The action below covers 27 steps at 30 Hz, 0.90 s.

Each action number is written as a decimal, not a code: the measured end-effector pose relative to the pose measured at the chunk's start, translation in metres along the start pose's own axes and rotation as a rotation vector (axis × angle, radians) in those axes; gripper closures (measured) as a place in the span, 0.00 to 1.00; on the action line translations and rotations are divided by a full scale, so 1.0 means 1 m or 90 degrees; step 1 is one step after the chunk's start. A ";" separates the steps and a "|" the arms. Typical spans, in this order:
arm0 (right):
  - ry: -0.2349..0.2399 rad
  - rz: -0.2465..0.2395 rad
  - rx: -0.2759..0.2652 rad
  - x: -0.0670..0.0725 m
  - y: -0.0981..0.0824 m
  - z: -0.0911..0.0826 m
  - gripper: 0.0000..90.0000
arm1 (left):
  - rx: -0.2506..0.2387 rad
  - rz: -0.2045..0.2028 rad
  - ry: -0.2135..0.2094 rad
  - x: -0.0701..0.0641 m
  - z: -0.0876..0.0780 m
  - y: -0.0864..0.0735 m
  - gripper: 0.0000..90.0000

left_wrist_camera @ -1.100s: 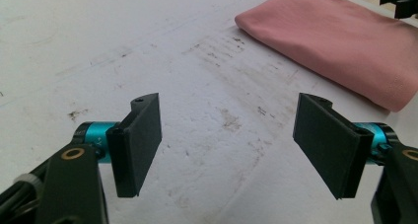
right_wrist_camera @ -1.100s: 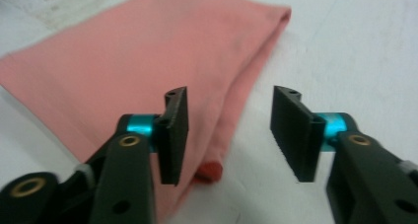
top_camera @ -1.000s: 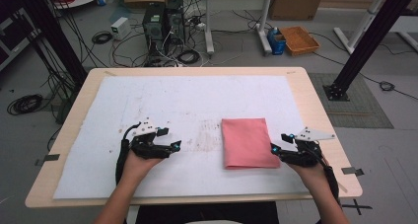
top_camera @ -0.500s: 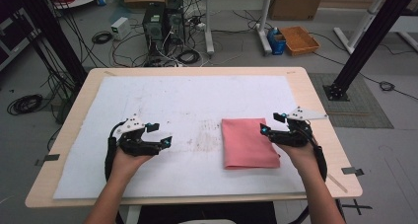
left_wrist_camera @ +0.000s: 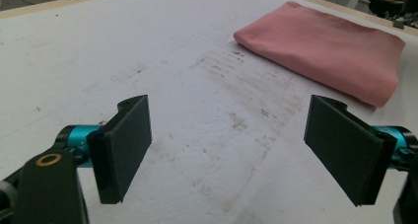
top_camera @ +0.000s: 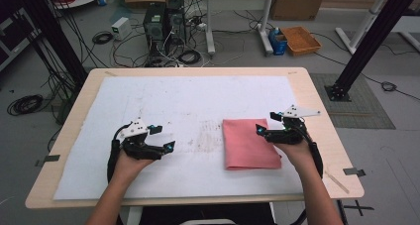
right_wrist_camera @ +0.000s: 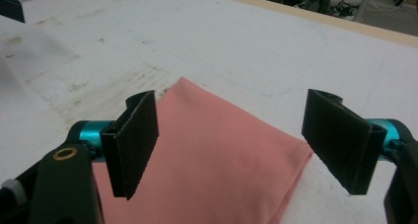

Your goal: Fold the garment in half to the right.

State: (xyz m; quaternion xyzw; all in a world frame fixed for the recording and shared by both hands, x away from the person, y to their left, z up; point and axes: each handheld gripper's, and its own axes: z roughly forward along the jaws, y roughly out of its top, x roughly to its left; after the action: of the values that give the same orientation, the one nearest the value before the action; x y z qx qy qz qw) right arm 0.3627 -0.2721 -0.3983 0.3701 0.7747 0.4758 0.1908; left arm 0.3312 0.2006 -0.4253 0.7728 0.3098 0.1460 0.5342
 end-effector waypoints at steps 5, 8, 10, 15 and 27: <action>-0.013 0.019 0.016 -0.009 -0.011 0.003 0.24 | 0.002 0.003 -0.006 -0.001 0.001 0.000 0.20; -0.020 0.025 0.021 -0.011 -0.015 0.002 0.24 | 0.006 0.005 -0.007 -0.002 0.002 0.000 0.20; -0.023 0.026 0.023 -0.013 -0.017 0.003 0.24 | 0.008 0.005 -0.006 -0.003 0.003 0.000 0.20; -0.024 0.027 0.028 -0.015 -0.021 0.002 0.24 | 0.014 0.006 -0.007 -0.003 0.003 -0.001 0.20; -0.017 0.020 0.032 -0.012 -0.023 0.005 0.24 | 0.027 0.006 -0.008 -0.002 0.006 -0.002 0.20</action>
State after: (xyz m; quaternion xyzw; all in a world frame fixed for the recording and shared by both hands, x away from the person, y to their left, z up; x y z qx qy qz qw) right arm 0.3647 -0.2848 -0.4217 0.3932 0.7778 0.4543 0.1847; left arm 0.3324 0.1953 -0.4295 0.7863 0.3058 0.1371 0.5190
